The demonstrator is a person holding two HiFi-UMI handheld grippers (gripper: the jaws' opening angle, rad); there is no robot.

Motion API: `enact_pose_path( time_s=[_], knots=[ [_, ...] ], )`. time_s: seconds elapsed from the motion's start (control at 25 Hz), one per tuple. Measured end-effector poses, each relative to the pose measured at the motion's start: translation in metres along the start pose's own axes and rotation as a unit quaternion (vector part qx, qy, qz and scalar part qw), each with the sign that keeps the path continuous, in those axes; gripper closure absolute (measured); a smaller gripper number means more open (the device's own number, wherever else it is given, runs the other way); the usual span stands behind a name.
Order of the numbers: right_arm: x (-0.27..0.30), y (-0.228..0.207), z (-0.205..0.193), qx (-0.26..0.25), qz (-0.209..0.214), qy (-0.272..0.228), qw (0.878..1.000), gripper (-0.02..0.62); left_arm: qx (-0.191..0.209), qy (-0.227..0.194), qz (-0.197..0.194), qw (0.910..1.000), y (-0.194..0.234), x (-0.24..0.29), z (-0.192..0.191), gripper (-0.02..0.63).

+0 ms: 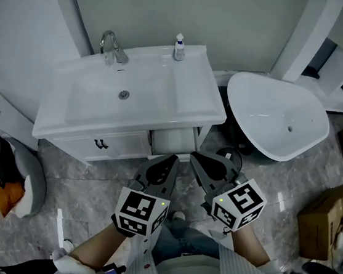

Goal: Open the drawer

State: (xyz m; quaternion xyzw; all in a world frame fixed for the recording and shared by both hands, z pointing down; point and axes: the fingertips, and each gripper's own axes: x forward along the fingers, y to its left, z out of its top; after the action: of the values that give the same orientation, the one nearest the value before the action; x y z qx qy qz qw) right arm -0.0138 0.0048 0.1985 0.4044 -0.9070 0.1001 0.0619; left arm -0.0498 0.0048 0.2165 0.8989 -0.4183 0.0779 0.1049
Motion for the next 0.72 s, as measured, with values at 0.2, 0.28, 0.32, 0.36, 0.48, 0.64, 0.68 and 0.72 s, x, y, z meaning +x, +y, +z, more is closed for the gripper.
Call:
enact_pose_path(
  time_s=[0.2,0.28,0.32,0.36,0.48,0.64,0.68,0.72],
  knots=[
    [-0.005,0.019,0.009,-0.004,0.003,-0.004,1.0,0.586,0.006,-0.019,-0.009,0.9998,-0.009,-0.019,0.013,0.589],
    [-0.005,0.023,0.01,-0.004,0.004,-0.003,1.0,0.586,0.009,-0.027,-0.01,0.9996,-0.011,-0.025,0.017,0.589],
    [-0.005,0.024,0.01,-0.002,0.004,-0.003,1.0,0.586,0.009,-0.028,-0.011,0.9995,-0.011,-0.027,0.019,0.589],
    [-0.005,0.025,0.01,0.0,0.004,-0.003,1.0,0.586,0.008,-0.029,-0.012,0.9995,-0.01,-0.029,0.02,0.589],
    [-0.005,0.026,0.013,0.003,0.004,-0.003,1.0,0.586,0.006,-0.029,-0.013,0.9995,-0.007,-0.033,0.021,0.589],
    [-0.004,0.026,0.011,0.005,0.006,-0.002,1.0,0.586,0.005,-0.027,-0.01,0.9996,-0.002,-0.033,0.02,0.589],
    [-0.003,0.027,0.011,0.006,0.007,-0.002,1.0,0.586,0.006,-0.026,-0.01,0.9996,-0.002,-0.033,0.018,0.589],
    [-0.003,0.027,0.01,0.007,0.007,-0.002,1.0,0.586,0.008,-0.025,-0.01,0.9996,-0.002,-0.032,0.017,0.589]
  ],
)
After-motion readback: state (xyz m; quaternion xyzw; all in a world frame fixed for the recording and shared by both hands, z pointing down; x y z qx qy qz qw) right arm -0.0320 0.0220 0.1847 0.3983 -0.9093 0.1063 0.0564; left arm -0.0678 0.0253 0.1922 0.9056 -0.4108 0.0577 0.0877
